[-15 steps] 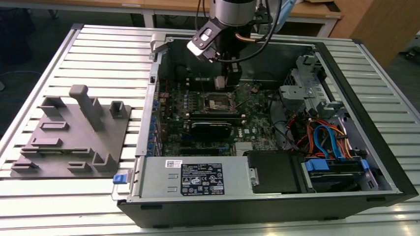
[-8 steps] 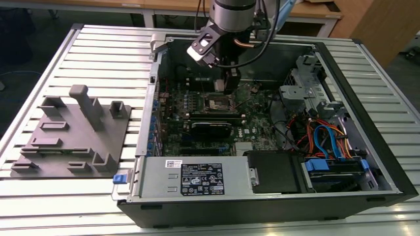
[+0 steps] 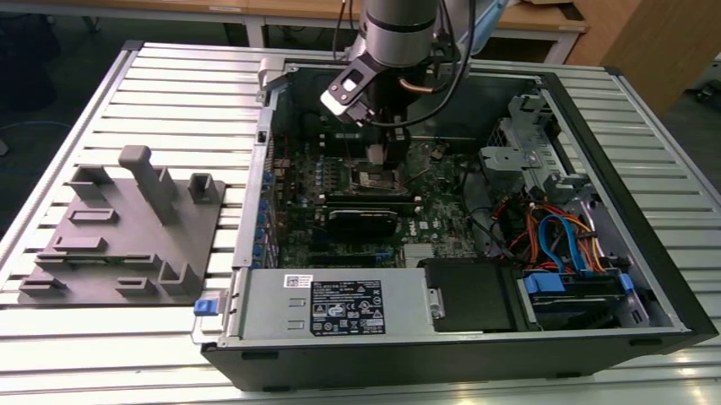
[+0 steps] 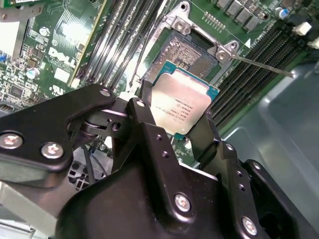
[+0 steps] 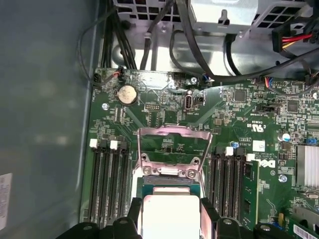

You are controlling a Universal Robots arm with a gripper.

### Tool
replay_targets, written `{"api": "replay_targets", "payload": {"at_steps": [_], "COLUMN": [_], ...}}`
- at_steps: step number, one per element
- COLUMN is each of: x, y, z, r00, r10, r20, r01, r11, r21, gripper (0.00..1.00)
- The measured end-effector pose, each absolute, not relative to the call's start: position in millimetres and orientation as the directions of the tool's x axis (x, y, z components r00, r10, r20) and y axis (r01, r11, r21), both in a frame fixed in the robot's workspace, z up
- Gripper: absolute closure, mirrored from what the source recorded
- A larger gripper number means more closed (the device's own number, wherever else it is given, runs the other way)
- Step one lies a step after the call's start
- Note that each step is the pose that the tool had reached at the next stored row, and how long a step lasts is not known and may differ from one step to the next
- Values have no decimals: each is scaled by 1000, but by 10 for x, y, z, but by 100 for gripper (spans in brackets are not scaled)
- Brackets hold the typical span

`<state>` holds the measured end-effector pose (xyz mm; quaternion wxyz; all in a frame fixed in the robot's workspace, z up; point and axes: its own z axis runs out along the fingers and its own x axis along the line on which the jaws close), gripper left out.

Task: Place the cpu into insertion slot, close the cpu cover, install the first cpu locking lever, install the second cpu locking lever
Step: 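Place the cpu into insertion slot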

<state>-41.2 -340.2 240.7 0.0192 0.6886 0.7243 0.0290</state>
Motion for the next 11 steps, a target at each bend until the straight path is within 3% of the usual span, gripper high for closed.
{"api": "replay_targets", "payload": {"at_steps": [11], "x": [-431], "y": [-3400], "z": [2238], "r00": [-51], "r10": [999], "r20": [10], "r01": [998], "r11": [50], "r21": [50], "gripper": [46]}}
